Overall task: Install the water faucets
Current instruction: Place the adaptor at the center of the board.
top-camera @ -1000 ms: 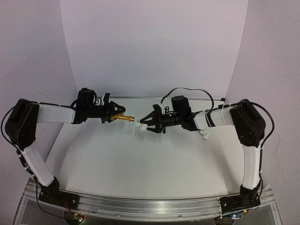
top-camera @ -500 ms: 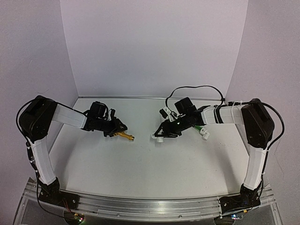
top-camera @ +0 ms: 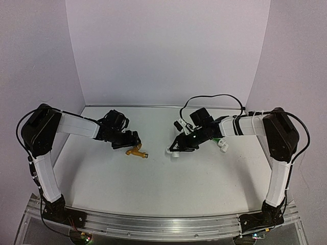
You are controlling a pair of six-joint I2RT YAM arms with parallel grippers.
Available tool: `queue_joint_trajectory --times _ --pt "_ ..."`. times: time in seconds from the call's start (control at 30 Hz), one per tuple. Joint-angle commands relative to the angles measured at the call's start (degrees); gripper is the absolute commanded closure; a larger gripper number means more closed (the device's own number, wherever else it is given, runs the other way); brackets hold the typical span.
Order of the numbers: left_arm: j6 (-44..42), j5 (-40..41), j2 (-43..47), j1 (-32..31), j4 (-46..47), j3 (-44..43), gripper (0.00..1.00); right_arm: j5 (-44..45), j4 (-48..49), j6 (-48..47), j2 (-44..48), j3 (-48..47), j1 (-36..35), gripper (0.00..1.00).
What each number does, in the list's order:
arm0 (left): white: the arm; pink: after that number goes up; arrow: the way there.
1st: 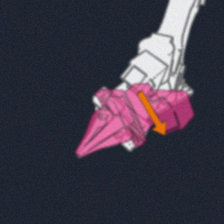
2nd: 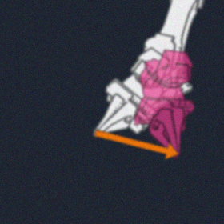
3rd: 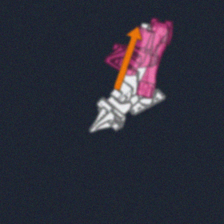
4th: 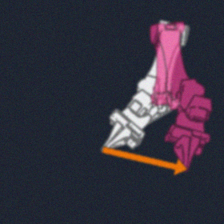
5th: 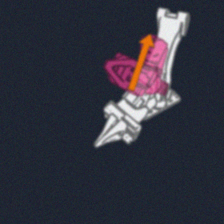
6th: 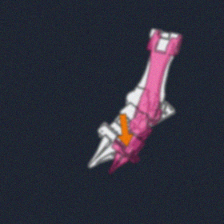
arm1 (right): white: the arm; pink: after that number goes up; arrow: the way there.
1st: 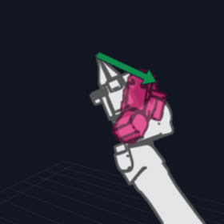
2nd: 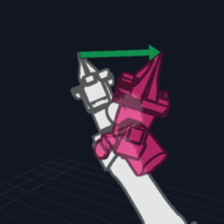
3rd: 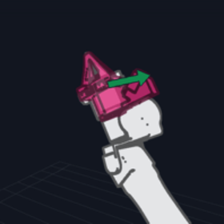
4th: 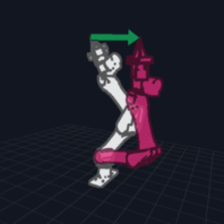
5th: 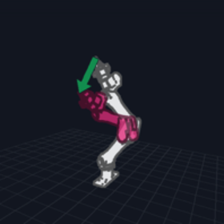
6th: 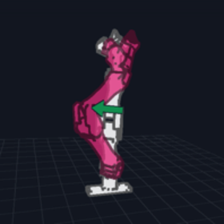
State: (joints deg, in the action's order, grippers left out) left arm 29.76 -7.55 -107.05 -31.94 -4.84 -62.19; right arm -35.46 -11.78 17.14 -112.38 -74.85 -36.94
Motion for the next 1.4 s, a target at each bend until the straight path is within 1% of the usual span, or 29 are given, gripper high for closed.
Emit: queue_joint_trajectory --times 0.0,0.1,0.3,0.37,0.47,0.53,0.6,0.7,0.77,0.8,0.87,1.0,1.03,1.13,1.23,1.3,1.37 --pt "-1.2 9.9 2.9 -2.2 -6.5 -2.9 0.08 0.8 0.8 -0.7 2.7 -0.6 -0.4 1.00" --pt "-1.4 12.3 -0.4 -4.0 -11.6 -8.1 0.08 0.5 0.8 -0.4 2.4 -1.1 -0.6 1.00" --pt "-1.8 13.7 -2.8 -6.8 -12.3 -9.7 0.12 0.8 0.6 0.6 2.0 -1.7 -1.1 1.00" --pt "-1.8 14.0 -3.8 -6.9 -12.9 -10.3 0.15 1.6 -0.4 1.0 1.8 -2.2 -1.2 1.00" --pt "-2.1 14.8 -6.0 -7.3 -14.0 -11.8 0.21 5.9 -2.9 -0.7 2.3 -2.2 -2.1 1.00" --pt "-2.7 15.8 -7.8 -7.9 -15.1 -13.4 0.28 10.0 -5.7 -2.7 1.7 -3.3 -2.9 1.00" --pt "-3.0 17.0 -9.8 -8.6 -17.2 -15.2 0.36 15.1 -13.5 -4.2 -0.2 -6.5 -3.4 1.00" --pt "-3.3 20.5 -11.0 -10.0 -20.0 -16.9 0.41 23.8 -28.2 -5.5 -4.7 -14.9 -4.6 0.98" --pt "-3.1 22.2 -11.0 -10.3 -20.8 -16.8 0.47 26.0 -35.1 -5.4 -6.1 -17.9 -5.4 0.99" --pt "-3.2 22.5 -10.9 -10.4 -21.0 -16.8 0.48 25.8 -37.2 -4.9 -6.3 -18.6 -5.6 0.99" --pt "-3.6 23.0 -11.0 -10.3 -21.5 -16.8 0.48 25.1 -42.6 -4.6 -7.4 -20.7 -6.1 1.00" --pt "-4.3 23.1 -11.5 -10.4 -22.1 -17.0 0.45 26.8 -52.8 -4.1 -9.3 -22.8 -7.4 1.00" --pt "-4.3 23.1 -11.5 -10.4 -22.2 -16.9 0.45 26.8 -54.5 -4.1 -9.4 -22.7 -7.7 1.00" --pt "-4.9 23.0 -11.8 -10.4 -22.2 -16.6 0.38 24.6 -55.5 -4.0 -8.7 -21.5 -8.0 0.99" --pt "-5.4 23.0 -12.0 -10.5 -22.4 -16.4 0.36 22.8 -55.9 -4.3 -10.2 -21.2 -8.0 0.91" --pt "-5.5 22.8 -12.1 -10.5 -22.4 -16.1 0.36 22.9 -56.1 -4.5 -12.1 -21.6 -8.0 0.87" --pt "-5.5 22.7 -12.1 -10.4 -22.6 -15.9 0.35 23.9 -56.1 -4.4 -13.4 -21.6 -8.1 0.80"
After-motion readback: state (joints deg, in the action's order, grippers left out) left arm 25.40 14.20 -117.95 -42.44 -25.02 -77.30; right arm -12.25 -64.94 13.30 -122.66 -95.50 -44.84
